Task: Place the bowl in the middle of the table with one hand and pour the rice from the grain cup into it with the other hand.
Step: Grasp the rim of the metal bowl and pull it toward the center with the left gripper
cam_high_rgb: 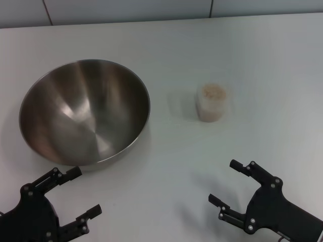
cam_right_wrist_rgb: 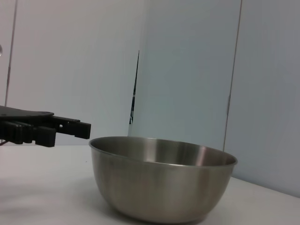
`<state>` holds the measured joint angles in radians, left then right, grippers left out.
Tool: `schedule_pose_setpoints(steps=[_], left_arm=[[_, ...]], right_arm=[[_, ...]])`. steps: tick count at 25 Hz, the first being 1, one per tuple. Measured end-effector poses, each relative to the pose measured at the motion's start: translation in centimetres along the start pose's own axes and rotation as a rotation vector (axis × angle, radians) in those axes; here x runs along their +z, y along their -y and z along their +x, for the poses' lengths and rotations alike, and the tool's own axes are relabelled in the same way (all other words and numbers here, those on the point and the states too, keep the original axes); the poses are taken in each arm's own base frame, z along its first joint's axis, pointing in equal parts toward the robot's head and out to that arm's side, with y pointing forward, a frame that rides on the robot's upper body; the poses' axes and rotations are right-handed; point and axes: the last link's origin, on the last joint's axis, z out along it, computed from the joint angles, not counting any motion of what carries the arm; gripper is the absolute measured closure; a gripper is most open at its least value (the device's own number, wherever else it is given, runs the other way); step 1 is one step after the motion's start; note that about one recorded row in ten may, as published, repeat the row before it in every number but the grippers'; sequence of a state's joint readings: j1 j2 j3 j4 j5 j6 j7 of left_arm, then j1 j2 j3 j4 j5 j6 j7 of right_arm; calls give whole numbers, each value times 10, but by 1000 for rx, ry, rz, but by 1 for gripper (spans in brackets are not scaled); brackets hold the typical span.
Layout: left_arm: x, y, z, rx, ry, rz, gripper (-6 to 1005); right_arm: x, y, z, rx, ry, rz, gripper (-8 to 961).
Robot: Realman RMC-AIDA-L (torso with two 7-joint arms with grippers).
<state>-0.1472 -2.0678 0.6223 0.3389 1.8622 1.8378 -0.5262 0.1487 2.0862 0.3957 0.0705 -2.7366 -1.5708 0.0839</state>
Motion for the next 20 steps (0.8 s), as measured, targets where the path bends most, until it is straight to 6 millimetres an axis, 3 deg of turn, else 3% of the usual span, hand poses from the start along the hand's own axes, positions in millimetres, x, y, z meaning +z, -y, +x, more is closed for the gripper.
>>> schedule_pose_setpoints(steps=[11,18,20], left_arm=[[0,1,0,1,-2,4,216],[-19,21,17,-28,-174,302,216],[-28,34,21,-107,-232,401,216]], right_arm=[[0,0,0,-5,-1,0,144],[3,2,0,-6,-5,-5,145],[7,3,1,-7,-11,-9,145]])
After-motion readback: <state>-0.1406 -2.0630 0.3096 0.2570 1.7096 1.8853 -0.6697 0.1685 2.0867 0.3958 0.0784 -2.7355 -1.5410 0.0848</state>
